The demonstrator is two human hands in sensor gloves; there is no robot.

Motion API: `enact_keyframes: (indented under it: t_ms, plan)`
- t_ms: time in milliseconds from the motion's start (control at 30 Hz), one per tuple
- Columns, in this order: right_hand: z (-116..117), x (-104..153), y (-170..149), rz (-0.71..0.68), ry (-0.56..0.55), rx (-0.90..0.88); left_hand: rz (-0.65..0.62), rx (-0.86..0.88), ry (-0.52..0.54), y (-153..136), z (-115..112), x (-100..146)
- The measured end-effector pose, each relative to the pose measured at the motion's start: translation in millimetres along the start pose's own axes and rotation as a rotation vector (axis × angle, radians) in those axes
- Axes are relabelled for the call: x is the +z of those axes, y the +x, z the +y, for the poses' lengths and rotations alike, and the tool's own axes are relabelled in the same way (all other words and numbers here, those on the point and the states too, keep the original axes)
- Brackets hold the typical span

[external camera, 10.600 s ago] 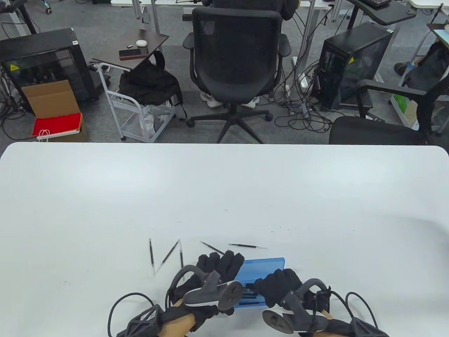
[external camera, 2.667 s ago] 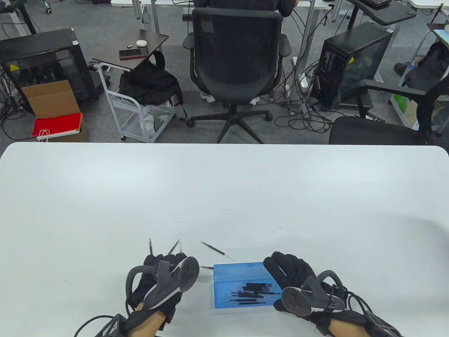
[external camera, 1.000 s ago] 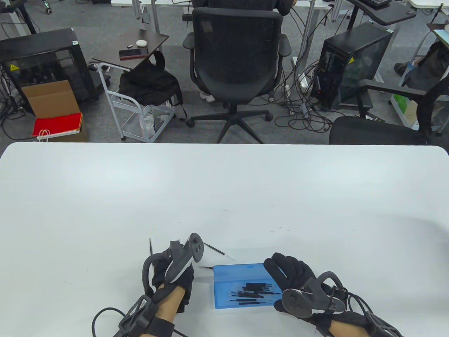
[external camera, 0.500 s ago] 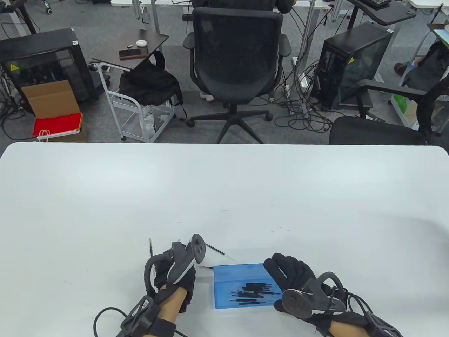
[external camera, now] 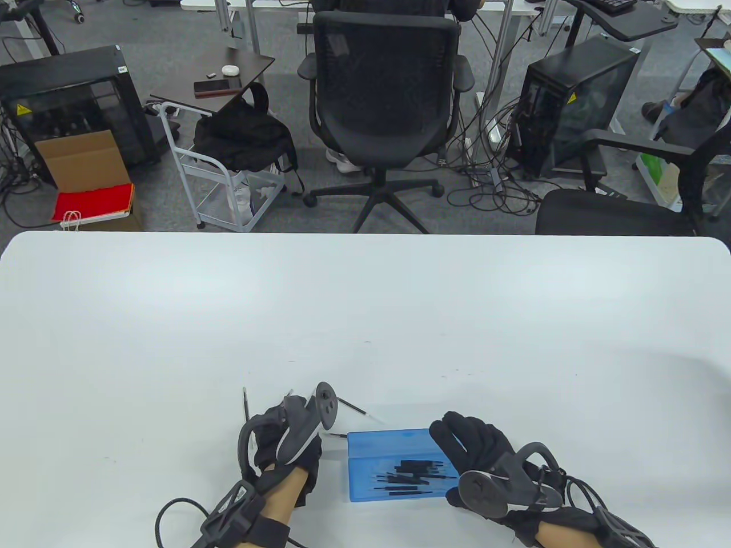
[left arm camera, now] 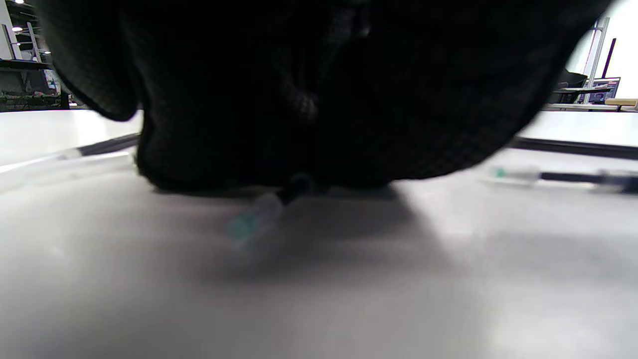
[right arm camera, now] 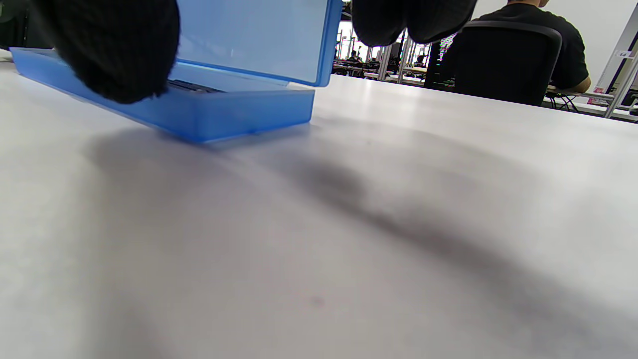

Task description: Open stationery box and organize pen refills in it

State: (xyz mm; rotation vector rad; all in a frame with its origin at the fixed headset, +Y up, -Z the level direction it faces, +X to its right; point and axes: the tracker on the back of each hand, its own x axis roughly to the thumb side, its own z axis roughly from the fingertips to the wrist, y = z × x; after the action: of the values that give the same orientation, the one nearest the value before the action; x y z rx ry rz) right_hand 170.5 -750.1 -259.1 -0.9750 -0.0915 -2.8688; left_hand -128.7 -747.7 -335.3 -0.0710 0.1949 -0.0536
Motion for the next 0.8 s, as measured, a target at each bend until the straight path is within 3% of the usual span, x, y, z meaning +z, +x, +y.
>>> enact_keyframes:
  t_ms: [600,800]
  plan:
    - [0,0,0,0.0,-0.002,0.007,0.018,-0.009,-0.009,-3,1,2]
    - [0,0,0,-0.001,-0.001,0.002,-0.006,0.106,0.058,-18,21,18]
